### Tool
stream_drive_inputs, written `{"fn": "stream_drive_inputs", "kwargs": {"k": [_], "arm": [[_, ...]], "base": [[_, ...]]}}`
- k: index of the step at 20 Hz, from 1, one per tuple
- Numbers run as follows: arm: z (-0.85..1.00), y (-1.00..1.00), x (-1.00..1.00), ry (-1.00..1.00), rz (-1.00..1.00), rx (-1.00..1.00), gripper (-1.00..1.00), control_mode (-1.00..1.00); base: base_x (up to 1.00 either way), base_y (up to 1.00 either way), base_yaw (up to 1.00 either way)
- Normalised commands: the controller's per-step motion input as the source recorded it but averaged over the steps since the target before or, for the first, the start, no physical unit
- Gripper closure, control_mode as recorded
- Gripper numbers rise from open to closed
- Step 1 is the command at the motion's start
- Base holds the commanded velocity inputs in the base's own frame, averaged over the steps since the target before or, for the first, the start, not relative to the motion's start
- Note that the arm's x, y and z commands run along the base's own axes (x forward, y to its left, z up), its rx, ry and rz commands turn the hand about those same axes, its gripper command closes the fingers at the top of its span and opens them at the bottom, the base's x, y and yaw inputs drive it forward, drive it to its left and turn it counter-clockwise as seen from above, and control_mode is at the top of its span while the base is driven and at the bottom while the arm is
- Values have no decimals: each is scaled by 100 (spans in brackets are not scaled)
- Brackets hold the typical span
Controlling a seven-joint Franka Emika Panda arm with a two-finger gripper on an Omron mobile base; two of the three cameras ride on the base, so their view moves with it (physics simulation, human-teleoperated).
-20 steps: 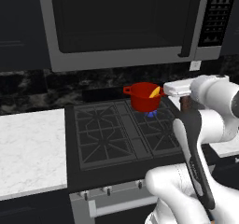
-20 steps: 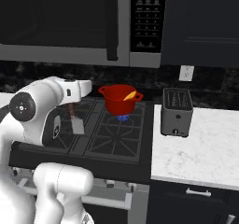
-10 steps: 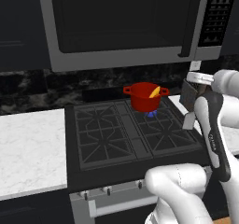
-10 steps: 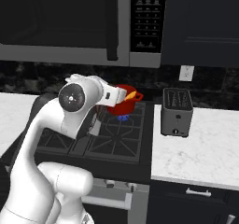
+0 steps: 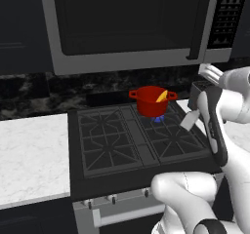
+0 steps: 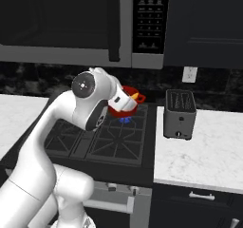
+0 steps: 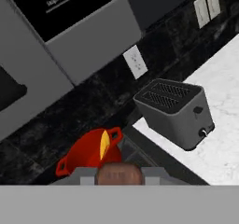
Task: Put the corn and carrot in the pot. Retrieve the spatula and lightly stir the vegetables in the pot.
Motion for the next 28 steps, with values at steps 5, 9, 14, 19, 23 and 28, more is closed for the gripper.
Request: {"fn": "stream_drive_inputs", "kwargs": {"k": [5,9,14,19,23,28], "arm": [[-41,-26,0,0,-29,33,100,-100],[-41,-29,3,-8,-16,34,100,-100],[-27,-6,27,-20,-11,23,100,-100],[-11,2,46,-31,-13,4,100,-100],[-35,0,49,-18,-15,0,100,-100],[-28,10,27,-19,-11,0,100,-100]], "base": [[0,0,0],[0,0,0],[0,0,0],[0,0,0],[0,0,0],[0,0,0]]}}
